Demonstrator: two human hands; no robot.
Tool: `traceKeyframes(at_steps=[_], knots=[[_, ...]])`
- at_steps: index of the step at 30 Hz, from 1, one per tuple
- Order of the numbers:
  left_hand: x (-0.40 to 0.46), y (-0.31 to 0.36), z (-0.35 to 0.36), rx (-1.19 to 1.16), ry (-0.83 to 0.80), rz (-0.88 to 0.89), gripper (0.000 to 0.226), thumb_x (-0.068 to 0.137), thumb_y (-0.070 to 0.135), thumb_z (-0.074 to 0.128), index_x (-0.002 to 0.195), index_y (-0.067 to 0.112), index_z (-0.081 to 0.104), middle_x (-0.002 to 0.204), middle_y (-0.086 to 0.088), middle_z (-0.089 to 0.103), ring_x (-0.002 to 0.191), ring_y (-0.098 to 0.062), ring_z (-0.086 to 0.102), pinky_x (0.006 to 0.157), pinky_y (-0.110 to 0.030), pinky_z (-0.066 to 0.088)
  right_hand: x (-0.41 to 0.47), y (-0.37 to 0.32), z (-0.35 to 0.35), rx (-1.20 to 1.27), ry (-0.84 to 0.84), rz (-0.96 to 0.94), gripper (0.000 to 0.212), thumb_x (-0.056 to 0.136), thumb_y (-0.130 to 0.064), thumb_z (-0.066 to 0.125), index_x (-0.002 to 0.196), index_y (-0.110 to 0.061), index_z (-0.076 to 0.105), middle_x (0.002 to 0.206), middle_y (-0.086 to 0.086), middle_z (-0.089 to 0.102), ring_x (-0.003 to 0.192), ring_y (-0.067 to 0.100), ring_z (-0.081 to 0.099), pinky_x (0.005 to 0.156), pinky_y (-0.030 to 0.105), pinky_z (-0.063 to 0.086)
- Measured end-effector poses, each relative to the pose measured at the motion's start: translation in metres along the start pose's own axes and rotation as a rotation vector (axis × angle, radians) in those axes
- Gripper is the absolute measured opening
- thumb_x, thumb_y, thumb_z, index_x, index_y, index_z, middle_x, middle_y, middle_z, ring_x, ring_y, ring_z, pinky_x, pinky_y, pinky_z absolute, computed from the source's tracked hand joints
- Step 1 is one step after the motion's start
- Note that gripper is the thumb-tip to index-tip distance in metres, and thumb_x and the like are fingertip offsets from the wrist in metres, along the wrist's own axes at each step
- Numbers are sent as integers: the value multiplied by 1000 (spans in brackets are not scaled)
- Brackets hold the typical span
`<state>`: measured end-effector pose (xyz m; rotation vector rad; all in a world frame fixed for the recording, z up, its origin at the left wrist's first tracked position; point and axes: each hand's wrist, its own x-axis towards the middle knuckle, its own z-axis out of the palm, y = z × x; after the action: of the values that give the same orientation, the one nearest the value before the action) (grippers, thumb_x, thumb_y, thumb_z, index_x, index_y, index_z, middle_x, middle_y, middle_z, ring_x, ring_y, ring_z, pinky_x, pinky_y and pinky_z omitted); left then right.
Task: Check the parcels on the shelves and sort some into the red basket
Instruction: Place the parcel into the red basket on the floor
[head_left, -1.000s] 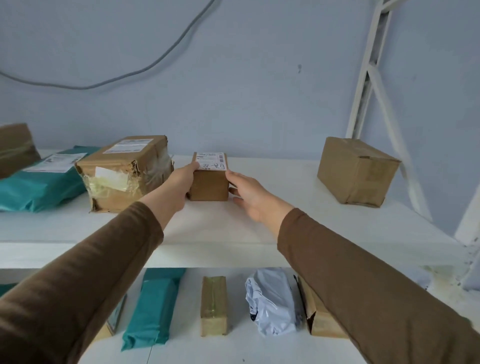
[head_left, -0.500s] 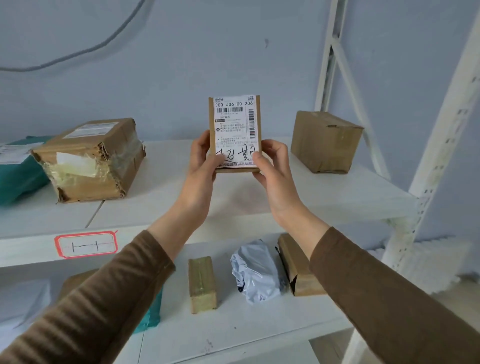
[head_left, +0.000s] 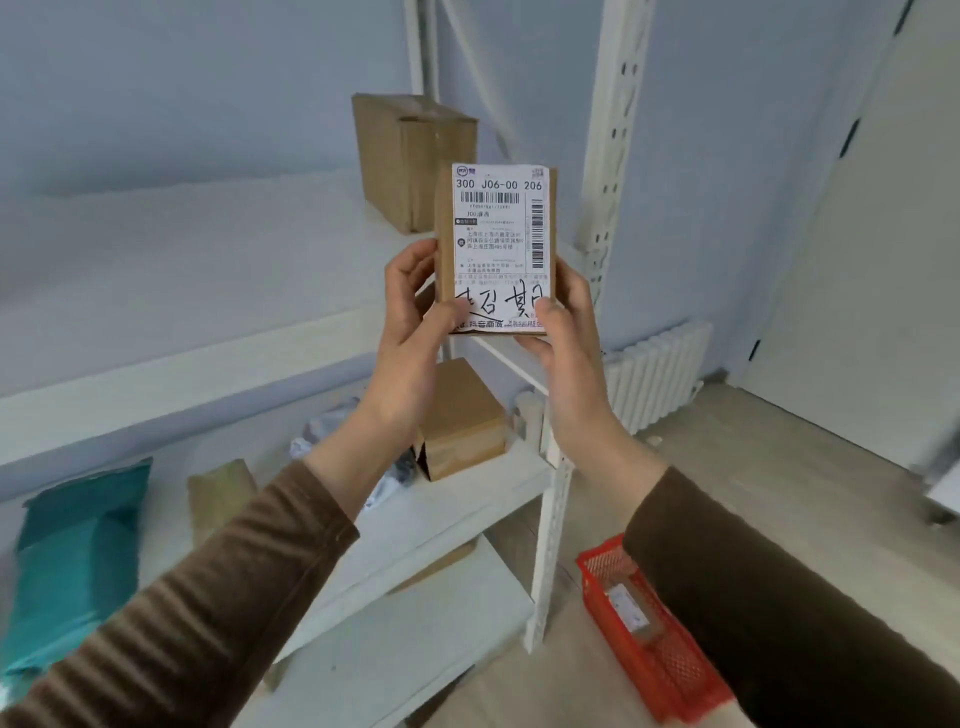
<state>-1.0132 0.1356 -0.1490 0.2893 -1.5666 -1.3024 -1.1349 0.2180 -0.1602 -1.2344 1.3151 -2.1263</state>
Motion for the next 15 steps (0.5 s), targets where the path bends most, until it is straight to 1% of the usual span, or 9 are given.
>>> traceKeyframes(at_steps=[2,3,4,6,8,10,12,13,15], knots=[[-7,-22,43,-55,-38,-59,52,90,13,55,140,19,40,145,-6,53,137,-26,52,101,-37,54,-8,4,-48,-34,57,35,44,106,-22,45,150,-22,43,144,-4,60,128,9,60,105,35,54],[-12,-33,66,-81,-54,-91,53,89,17,58,139,21,42,144,-5,54,136,-24,53,100,-35,54,-13,6,-74,-55,87,56,43,107,-21,45,149,-22,44,144,-3,60,128,8,61,104,34,54],[-17,-46,89,-105,-66,-122,53,87,21,61,137,23,44,144,-5,55,137,-23,53,103,-37,53,-17,9,-100,-80,112,77,42,107,-20,44,149,-22,44,144,-3,60,127,7,61,103,33,55],[-30,-72,136,-146,-82,-195,53,85,25,63,136,26,46,147,-9,55,139,-29,52,110,-44,50,-26,16,-153,-122,158,132,40,107,-22,46,147,-24,47,141,-3,63,123,5,63,99,30,56],[-44,-98,182,-174,-85,-278,52,88,22,62,137,24,46,148,-13,56,139,-32,53,110,-44,50,-34,25,-204,-155,206,192,40,104,-26,49,144,-26,51,136,-4,66,122,8,65,100,35,57],[-59,-124,224,-191,-81,-360,52,89,21,62,138,21,45,147,-12,57,137,-29,56,109,-43,52,-43,35,-253,-177,245,239,39,101,-26,52,141,-24,54,134,-2,68,121,13,66,103,42,56],[-75,-149,262,-222,-76,-438,58,86,25,66,140,18,45,146,-11,58,135,-27,59,106,-41,54,-52,46,-298,-214,272,282,39,100,-26,53,139,-20,56,132,-1,69,120,13,67,103,43,55],[-82,-161,278,-237,-68,-477,59,88,23,67,141,15,44,146,-12,59,133,-27,60,102,-37,56,-56,52,-318,-238,277,305,38,101,-26,52,139,-20,56,132,-3,69,119,13,67,102,43,56],[-94,-182,307,-252,-49,-556,54,92,16,65,142,12,44,144,-13,60,127,-23,63,92,-29,57,-65,65,-353,-264,278,360,32,103,-26,50,135,-24,58,129,-5,70,116,11,68,97,40,56]])
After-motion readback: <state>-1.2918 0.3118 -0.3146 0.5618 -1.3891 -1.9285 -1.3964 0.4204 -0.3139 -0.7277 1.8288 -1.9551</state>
